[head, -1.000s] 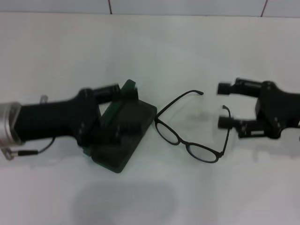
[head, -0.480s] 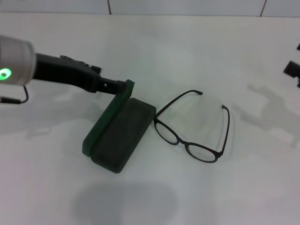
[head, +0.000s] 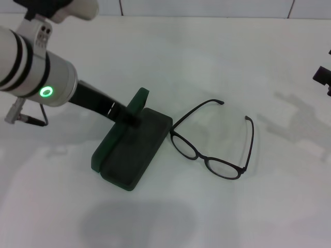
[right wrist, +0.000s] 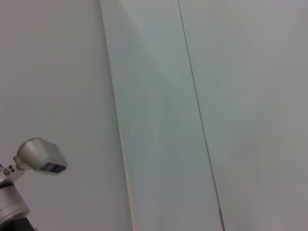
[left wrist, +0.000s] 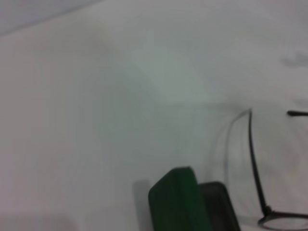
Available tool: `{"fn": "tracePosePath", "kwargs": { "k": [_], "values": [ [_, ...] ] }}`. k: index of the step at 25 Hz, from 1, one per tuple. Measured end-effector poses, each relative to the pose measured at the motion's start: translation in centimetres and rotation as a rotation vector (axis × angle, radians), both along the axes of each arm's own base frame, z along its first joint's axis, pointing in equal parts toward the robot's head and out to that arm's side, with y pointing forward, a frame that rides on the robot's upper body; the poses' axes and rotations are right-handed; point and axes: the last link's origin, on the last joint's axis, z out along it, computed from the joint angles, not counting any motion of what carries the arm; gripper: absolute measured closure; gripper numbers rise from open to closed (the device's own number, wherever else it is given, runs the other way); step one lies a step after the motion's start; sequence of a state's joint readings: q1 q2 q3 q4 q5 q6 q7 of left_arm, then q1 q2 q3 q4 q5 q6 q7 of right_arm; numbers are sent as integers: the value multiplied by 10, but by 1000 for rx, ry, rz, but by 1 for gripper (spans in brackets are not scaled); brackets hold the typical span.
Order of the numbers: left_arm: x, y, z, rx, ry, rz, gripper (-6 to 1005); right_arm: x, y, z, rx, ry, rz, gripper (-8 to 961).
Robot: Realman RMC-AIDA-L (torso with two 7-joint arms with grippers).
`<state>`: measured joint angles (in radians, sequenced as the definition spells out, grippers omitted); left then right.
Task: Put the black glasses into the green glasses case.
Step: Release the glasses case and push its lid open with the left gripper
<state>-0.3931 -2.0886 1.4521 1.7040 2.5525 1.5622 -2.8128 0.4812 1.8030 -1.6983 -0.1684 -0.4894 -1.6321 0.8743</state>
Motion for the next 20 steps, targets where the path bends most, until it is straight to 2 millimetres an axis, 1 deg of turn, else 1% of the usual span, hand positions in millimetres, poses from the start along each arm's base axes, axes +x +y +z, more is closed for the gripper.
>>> {"fn": "tracePosePath", "kwargs": {
  "k": [4,10,14,19,20],
  "values": [
    [-10,2,-7,-8,40,34,215,-1,0,0,2,0,3,111],
    [-20,6,-20,-49,85,69,246,0,0,0,2,1,3,112],
    [-22,9,-25,-62,89,82,266,1,-2,-1,1,4,0,112],
    [-21,11,-24,-50,84,80,292,2,-3,-1,1,5,-3,112],
    [-20,12,-24,-50,84,80,350,2,-3,-1,1,5,-3,112]
  ]
}}
